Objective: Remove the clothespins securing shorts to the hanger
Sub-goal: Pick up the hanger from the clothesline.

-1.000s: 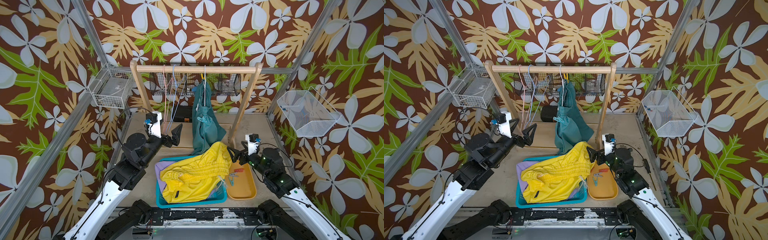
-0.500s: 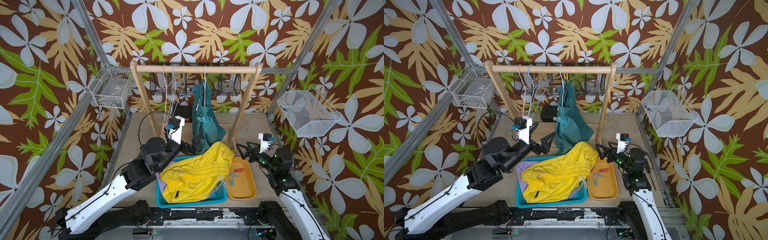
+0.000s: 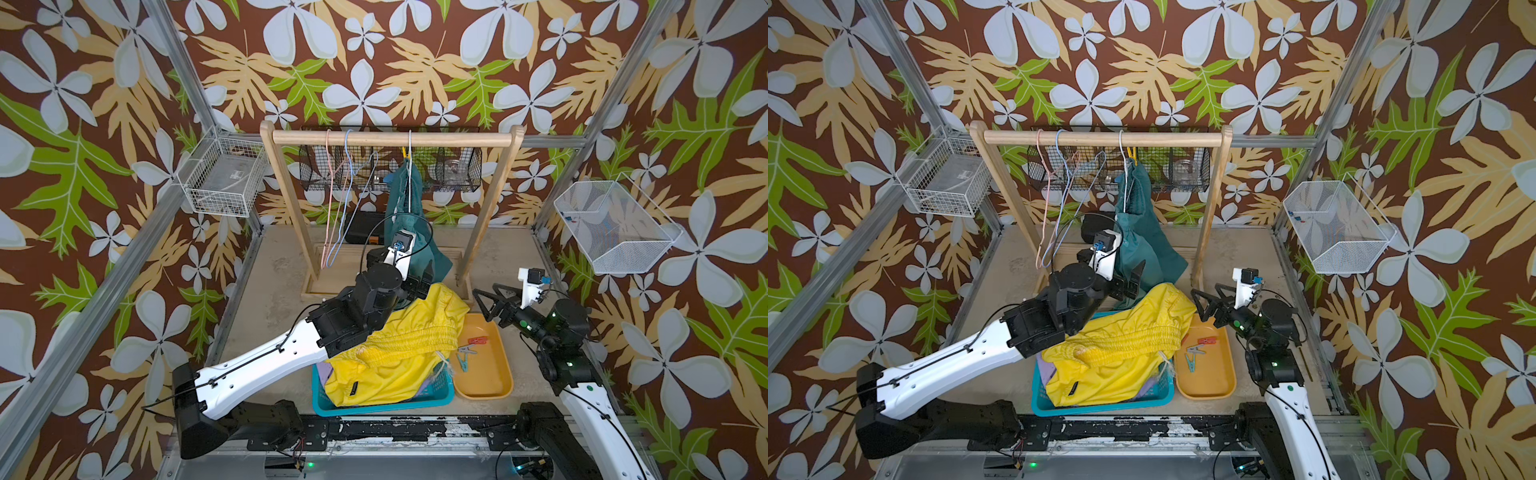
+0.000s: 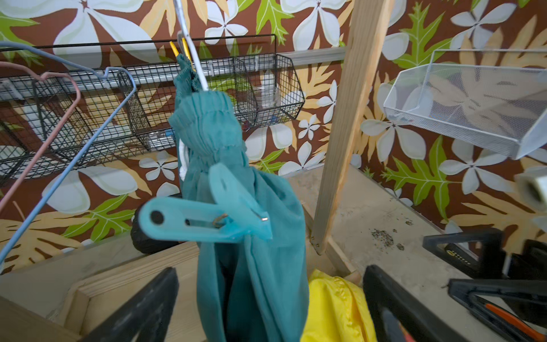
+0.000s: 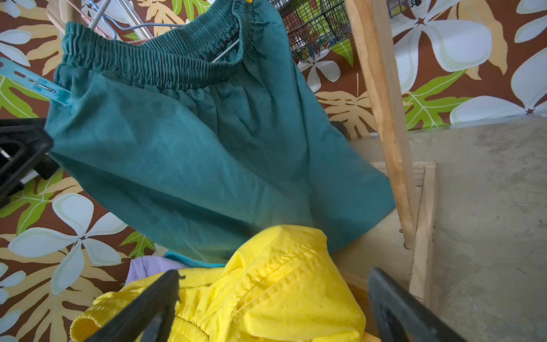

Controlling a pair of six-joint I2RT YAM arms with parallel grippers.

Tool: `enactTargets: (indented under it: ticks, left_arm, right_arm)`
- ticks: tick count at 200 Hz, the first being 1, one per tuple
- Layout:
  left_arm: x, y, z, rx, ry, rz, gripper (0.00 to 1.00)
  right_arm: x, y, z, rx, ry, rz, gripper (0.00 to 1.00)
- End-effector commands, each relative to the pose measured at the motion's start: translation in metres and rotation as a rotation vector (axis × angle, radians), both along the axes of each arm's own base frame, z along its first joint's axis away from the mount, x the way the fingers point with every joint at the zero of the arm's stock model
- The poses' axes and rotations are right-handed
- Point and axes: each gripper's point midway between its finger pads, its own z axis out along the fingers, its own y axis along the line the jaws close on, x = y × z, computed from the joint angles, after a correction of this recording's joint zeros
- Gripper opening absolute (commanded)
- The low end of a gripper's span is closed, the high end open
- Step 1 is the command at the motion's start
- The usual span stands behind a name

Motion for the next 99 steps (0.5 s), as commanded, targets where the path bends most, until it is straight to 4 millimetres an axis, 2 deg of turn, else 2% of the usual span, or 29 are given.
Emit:
enactTargets:
  ticks: [1,33,60,72,99]
  left_arm:
    - [0.010,0.013,0.013,-0.035,-0.050,0.104,1.00]
    - [0.027,0.016,0.010,-0.033,-0.033,0.114,1.00]
    - [0.044,0.032,0.002,-0.010,-0.009,0.141,1.00]
    - [0.045,0.034,0.002,-0.018,-0.007,0.128,0.97]
    - [0.041,0.021,0.002,-0.061,-0.007,0.052,0.86]
  right_arm:
    - [-0.002,0.001,0.004,-0.022,-0.023,0.012,1.00]
    - [-0.001,0.001,0.001,-0.024,-0.019,0.008,1.00]
    - [-0.002,0.002,0.001,-0.029,-0.018,0.015,1.00]
    - [-0.002,0.001,0.000,-0.032,-0.019,0.013,1.00]
    - [0.000,0.002,-0.001,-0.020,-0.022,0.017,1.00]
